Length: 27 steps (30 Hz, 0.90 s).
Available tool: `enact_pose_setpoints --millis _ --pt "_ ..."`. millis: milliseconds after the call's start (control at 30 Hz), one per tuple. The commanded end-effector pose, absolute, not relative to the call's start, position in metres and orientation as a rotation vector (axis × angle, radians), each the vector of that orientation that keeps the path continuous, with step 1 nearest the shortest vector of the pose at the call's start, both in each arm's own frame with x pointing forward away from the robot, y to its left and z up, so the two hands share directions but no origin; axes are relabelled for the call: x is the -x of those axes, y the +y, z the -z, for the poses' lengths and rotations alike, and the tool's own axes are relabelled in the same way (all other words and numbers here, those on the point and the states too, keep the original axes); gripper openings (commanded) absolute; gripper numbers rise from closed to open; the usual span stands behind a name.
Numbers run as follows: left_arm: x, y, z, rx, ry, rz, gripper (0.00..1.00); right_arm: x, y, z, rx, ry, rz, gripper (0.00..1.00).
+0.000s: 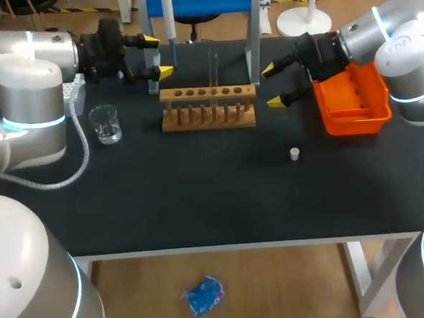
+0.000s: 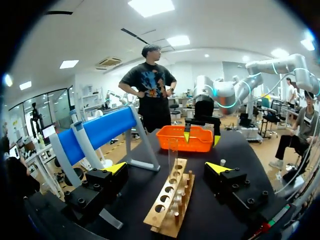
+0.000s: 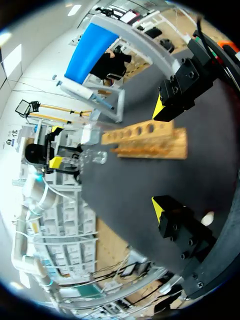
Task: Invert the test tube, pick up the pipette, mount the tip to pipette, aspirate from beaker and dispense into the tube, eject the tip, return the pipette, and cap with the stopper.
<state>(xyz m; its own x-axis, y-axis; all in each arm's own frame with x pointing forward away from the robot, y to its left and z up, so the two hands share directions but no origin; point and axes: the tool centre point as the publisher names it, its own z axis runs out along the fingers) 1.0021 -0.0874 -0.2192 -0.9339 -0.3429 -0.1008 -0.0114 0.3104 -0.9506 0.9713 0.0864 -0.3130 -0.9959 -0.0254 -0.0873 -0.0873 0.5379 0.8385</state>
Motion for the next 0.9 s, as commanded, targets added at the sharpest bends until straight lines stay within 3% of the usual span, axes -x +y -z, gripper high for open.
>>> enact_pose_setpoints --millis 33,467,900 --pt "-0.991 -0.087 0.217 0.468 2.143 1.549 1.0 -0.972 0.083 0.303 0.119 2.74 -1.439 1.0" --pt "-0.991 -0.087 0.217 0.468 2.143 1.549 1.0 -0.972 0.083 0.303 0.119 2.74 -1.439 1.0" --pt "-0.976 -0.039 0.208 0.6 2.231 1.609 1.0 -0.93 0.101 0.293 -0.063 2.673 -1.524 1.0"
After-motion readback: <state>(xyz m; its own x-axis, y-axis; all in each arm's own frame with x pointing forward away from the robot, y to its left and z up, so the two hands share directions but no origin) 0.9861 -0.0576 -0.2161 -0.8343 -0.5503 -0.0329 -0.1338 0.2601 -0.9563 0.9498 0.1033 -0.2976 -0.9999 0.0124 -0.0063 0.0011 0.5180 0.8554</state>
